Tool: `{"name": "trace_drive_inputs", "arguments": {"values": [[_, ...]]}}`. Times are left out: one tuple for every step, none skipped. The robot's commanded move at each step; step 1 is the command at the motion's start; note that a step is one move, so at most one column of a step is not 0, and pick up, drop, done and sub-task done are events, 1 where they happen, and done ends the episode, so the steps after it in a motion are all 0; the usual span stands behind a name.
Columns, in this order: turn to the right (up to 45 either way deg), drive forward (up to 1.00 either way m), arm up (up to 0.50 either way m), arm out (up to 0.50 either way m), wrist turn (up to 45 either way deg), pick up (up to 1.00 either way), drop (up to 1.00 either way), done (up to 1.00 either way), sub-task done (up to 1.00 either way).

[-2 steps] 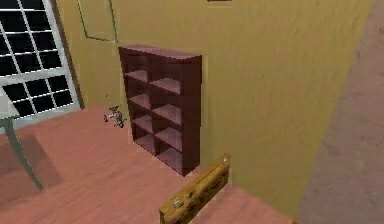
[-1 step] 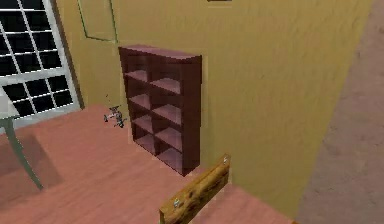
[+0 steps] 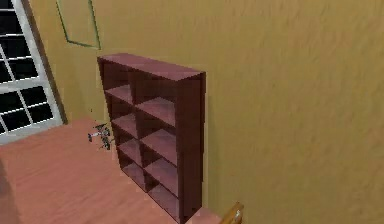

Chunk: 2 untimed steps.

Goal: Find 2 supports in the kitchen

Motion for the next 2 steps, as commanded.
{"name": "trace_drive_inputs", "arguments": {"values": [[-12.0, 0.0, 0.0, 0.0, 0.0, 0.0, 0.0, 0.0, 0.0], [0.0, 0.0, 0.0, 0.0, 0.0, 0.0, 0.0, 1.0, 0.0]]}}
